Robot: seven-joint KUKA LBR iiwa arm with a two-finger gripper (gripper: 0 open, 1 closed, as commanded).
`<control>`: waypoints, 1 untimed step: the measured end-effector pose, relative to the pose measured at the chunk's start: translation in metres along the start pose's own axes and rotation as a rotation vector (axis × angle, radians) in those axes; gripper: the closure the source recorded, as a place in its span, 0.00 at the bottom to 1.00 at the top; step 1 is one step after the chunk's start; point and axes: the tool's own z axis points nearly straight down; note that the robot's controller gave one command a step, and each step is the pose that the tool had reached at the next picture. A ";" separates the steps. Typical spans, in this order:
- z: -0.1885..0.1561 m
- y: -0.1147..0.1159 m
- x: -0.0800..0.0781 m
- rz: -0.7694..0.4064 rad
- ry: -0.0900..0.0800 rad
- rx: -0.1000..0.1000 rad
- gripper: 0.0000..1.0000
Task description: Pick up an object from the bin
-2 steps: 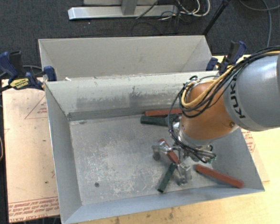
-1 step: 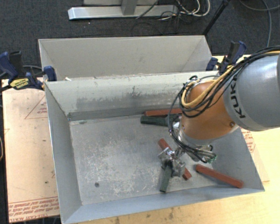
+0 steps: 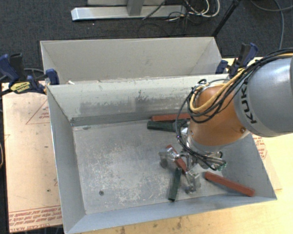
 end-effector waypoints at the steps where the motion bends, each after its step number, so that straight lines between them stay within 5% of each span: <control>1: -0.003 0.024 0.023 -0.028 -0.016 0.009 0.00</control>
Offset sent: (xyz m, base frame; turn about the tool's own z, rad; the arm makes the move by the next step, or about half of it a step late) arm -0.0373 0.0086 0.0001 -0.0265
